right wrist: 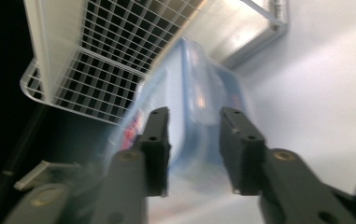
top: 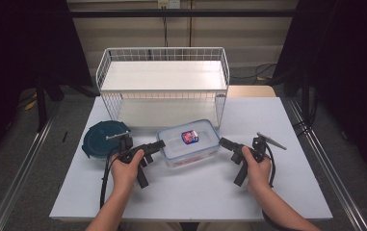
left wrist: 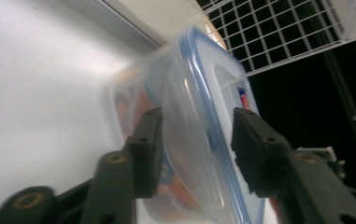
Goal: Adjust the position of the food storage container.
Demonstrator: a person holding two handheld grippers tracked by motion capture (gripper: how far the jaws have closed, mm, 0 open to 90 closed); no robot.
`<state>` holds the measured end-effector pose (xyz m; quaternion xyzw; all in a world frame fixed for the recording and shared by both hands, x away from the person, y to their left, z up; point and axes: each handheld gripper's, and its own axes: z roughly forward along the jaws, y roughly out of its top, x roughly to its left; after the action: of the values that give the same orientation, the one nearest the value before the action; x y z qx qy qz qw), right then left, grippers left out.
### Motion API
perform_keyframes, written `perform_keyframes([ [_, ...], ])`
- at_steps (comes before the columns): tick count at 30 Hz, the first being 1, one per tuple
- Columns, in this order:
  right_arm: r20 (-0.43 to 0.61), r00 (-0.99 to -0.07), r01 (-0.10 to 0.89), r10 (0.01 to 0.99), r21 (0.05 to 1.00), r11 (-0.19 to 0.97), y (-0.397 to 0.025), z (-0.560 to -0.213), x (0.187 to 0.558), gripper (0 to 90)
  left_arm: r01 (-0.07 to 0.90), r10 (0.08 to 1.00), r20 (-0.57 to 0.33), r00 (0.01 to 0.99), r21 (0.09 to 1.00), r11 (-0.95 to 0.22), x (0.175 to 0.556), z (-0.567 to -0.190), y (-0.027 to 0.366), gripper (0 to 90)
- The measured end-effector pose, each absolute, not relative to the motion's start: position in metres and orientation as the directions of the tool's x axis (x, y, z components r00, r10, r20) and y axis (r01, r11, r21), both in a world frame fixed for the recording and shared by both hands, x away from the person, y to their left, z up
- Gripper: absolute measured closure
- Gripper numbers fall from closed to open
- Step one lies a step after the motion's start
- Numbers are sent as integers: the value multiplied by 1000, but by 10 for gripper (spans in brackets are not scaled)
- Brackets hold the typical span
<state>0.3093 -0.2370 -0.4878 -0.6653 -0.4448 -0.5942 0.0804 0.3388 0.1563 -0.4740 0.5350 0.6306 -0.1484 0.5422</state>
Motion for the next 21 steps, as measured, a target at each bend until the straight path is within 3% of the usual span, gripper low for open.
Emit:
perform_keyframes([
  [1, 869, -96, 693, 486, 409, -594, -236, -488, 313, 606, 848, 530, -835, 148, 383, 367, 339, -472, 157, 656],
  [5, 867, -95, 694, 489, 409, -592, -231, -492, 329, 568, 846, 537, -830, 152, 390, 363, 340, -473, 156, 632],
  [11, 892, -67, 723, 447, 352, -594, -229, -501, 345, 498, 827, 535, -822, 192, 429, 363, 337, -476, 152, 430],
  [13, 893, -91, 715, 440, 366, -596, -230, -503, 348, 512, 833, 531, -827, 186, 420, 361, 336, -479, 152, 386],
  [14, 901, -81, 722, 426, 347, -599, -230, -503, 349, 566, 842, 540, -822, 182, 413, 346, 336, -482, 152, 380],
  [19, 936, -64, 749, 347, 275, -602, -233, -505, 344, 616, 865, 536, -824, 185, 396, 310, 337, -485, 145, 271],
  [21, 931, -70, 744, 358, 288, -603, -233, -503, 339, 636, 864, 540, -825, 166, 386, 324, 336, -483, 147, 296],
])
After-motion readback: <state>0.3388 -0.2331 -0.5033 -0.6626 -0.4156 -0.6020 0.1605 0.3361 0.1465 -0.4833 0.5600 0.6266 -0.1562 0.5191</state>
